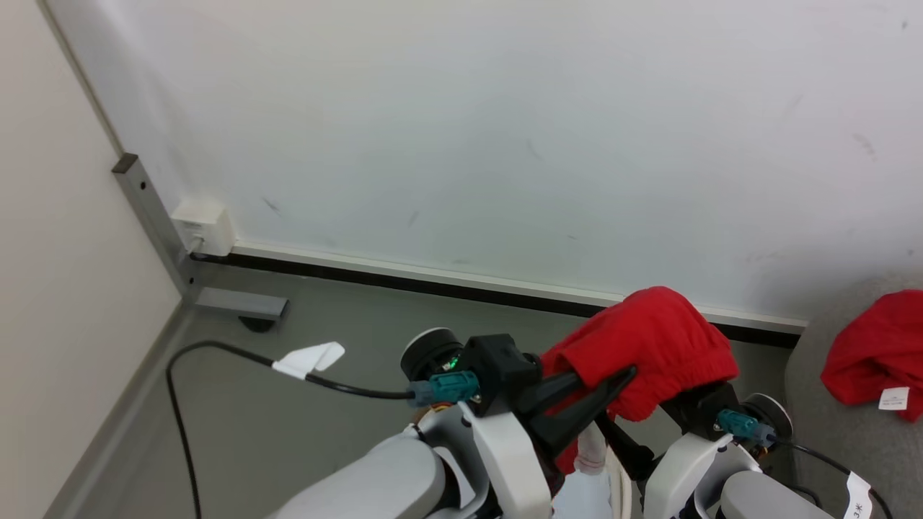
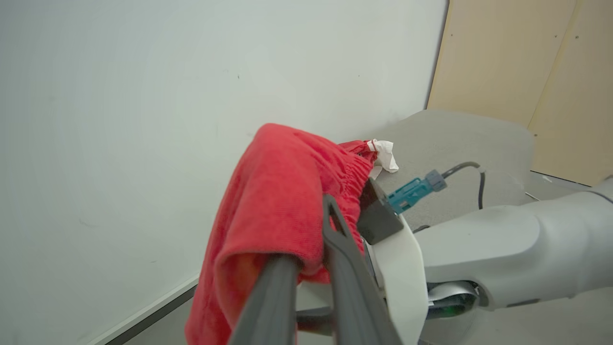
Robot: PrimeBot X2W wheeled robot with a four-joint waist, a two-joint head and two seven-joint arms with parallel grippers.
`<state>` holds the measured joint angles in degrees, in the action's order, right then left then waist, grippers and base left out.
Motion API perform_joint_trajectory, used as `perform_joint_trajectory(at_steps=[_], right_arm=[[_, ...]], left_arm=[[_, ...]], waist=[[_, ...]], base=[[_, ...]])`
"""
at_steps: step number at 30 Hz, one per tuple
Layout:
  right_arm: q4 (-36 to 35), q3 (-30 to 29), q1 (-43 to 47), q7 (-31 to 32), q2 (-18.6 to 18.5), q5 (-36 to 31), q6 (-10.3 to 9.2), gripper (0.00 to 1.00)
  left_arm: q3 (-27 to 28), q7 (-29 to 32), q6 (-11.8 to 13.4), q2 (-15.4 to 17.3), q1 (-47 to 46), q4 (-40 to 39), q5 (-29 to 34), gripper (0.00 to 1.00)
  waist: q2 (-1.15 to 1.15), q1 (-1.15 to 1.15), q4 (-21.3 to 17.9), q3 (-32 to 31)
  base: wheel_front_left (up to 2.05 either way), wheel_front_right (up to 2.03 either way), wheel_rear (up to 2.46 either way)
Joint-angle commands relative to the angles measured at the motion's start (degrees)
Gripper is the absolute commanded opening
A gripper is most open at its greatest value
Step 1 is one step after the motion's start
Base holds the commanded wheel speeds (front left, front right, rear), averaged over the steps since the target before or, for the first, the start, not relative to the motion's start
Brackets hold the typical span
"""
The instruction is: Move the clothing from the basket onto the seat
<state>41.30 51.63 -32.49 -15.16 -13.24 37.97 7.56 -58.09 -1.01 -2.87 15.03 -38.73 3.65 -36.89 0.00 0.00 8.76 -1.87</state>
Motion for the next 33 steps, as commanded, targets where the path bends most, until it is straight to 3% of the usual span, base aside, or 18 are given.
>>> perform_joint_trajectory(at_steps=[1, 7, 8, 10, 22, 32, 33], right_arm=[[0.4, 0.7, -0.5, 0.0, -0.5, 0.9, -0.14, 1.00], [-1.0, 0.2, -0.4, 0.0, -0.7, 2.0, -0.15, 1.00], [-1.2, 0.0, -0.1, 0.0, -0.7, 2.0, -0.15, 0.59], [-1.8, -0.3, 0.4, 0.0, -0.7, 2.0, -0.15, 0.00], [-4.5, -3.5, 2.9, 0.0, -1.7, 1.2, -0.15, 0.00], [-11.2, -11.2, 6.8, 0.0, -2.1, -1.6, -0.15, 0.00], [-11.8, -12.1, 7.1, 0.0, -2.1, -1.9, -0.14, 0.00]], left_arm=[[-0.4, 0.3, -0.1, -0.4, 0.6, -0.5, -0.5, 0.00], [-1.3, 0.8, -0.4, -0.7, 1.5, -1.3, -1.5, 0.00], [-1.4, 0.8, -0.4, -0.7, 1.6, -1.3, -1.6, 0.00], [-1.2, 0.8, -0.2, -0.4, 1.7, -0.9, -1.8, 0.00], [0.6, -0.8, 0.7, 0.6, 2.2, 2.2, -2.9, 0.00], [1.2, -2.3, 1.3, 1.4, 3.3, 4.5, -3.6, 0.00], [1.2, -2.3, 1.5, 1.4, 3.5, 4.5, -3.7, 0.25]], waist=[[0.00, 0.00, 1.3, -0.1], [0.00, 0.00, 3.6, -0.1], [0.00, 0.00, 3.9, 0.0], [0.00, 0.00, 4.2, 0.0], [0.00, 0.00, 3.0, 0.4], [0.00, 0.00, -0.7, 0.9], [0.00, 0.00, -1.1, 1.0]], base=[[0.00, 0.00, 0.00], [0.00, 0.00, 0.00], [0.00, 0.00, 0.00], [0.00, 0.00, 0.00], [0.00, 0.00, 0.00], [0.00, 0.00, 0.00], [0.00, 0.00, 0.00]])
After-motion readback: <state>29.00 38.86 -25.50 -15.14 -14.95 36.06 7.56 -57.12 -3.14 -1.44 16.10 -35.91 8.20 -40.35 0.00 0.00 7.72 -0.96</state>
